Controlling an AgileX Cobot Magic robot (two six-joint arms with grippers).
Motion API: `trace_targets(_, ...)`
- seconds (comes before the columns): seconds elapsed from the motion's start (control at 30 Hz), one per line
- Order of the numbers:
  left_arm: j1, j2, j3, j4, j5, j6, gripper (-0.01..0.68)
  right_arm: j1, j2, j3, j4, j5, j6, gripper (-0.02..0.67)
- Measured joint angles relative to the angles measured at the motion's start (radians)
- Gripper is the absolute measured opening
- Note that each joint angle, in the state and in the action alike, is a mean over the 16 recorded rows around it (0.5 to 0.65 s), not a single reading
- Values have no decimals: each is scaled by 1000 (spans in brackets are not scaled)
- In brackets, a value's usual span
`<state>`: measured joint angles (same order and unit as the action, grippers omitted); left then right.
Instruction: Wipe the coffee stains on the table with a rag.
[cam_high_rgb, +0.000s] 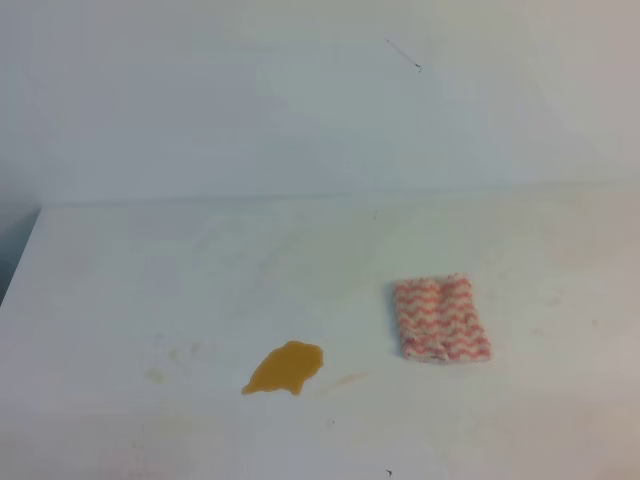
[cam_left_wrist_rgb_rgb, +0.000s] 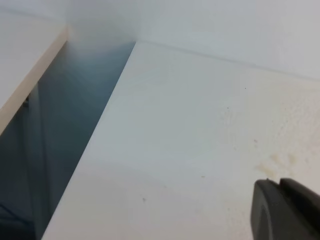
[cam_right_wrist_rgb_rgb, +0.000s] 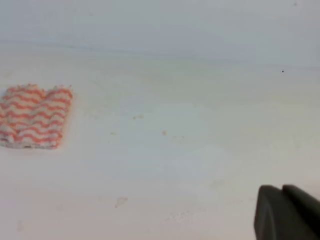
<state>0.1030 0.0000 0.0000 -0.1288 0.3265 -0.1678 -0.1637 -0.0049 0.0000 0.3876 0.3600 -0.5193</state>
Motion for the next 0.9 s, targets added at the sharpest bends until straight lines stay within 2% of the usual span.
trace_targets(0.9,0,0,0,0,0,0,-1,0,0,0,0,0,0,-4)
